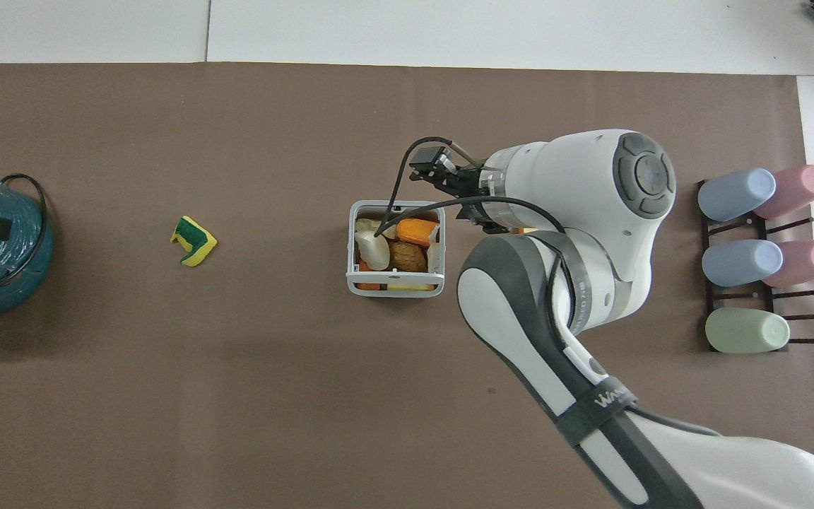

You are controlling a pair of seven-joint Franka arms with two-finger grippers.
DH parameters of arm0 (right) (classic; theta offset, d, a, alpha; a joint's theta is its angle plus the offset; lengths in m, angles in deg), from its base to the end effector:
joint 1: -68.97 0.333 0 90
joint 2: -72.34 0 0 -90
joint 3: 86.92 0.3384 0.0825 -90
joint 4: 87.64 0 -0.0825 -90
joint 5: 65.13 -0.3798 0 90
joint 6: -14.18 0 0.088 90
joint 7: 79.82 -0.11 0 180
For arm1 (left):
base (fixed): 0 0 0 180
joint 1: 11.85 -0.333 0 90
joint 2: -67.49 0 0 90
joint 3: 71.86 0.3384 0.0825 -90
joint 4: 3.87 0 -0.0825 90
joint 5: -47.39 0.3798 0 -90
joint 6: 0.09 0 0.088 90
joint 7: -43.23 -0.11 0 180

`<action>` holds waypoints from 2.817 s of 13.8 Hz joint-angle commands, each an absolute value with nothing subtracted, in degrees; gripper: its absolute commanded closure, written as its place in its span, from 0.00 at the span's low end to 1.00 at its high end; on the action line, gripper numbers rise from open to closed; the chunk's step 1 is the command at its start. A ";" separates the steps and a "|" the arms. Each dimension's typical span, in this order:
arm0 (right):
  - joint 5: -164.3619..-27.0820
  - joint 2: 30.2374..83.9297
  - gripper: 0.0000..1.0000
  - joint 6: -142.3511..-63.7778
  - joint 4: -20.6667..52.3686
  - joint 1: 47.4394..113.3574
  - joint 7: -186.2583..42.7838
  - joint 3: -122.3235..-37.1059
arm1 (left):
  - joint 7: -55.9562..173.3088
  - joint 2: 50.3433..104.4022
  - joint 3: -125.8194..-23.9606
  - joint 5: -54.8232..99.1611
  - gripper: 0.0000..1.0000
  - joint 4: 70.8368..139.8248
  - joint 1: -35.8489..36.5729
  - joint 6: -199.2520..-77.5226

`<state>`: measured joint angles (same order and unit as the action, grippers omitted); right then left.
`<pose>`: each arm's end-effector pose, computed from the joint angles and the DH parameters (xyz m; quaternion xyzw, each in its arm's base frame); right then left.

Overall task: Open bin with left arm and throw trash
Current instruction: 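Move the right gripper to the yellow sponge and grasp it, then drop the yellow sponge into the bin while the left gripper grasps sponge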

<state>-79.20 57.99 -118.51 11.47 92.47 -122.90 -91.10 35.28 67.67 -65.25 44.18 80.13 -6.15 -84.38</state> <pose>0.6239 0.2288 0.4909 -0.9452 0.2644 -0.0938 0.1667 0.5413 0.0019 0.6821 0.9976 -0.0642 0.0031 0.0275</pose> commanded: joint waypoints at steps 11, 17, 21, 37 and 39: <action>-71.72 55.91 0.00 -126.53 27.06 83.03 -77.71 -90.52 | 36.55 66.43 -65.53 44.84 0.00 82.27 -6.23 -82.97; -71.72 52.48 0.00 -130.05 27.06 85.32 -78.77 -90.43 | 36.55 66.43 -65.53 44.84 0.00 82.27 -6.23 -82.97; -71.64 49.84 0.00 -131.70 26.97 86.55 -79.03 -90.52 | 36.55 66.43 -65.53 44.84 0.00 82.27 -6.23 -82.97; -72.07 56.34 1.00 -112.75 18.90 85.41 -82.89 -90.61 | 36.64 62.50 -65.62 44.93 0.00 91.79 -4.31 -93.11; -72.69 56.86 1.00 -110.37 16.00 85.50 -85.43 -90.34 | 36.64 58.19 -66.06 44.93 0.00 102.61 -4.47 -105.42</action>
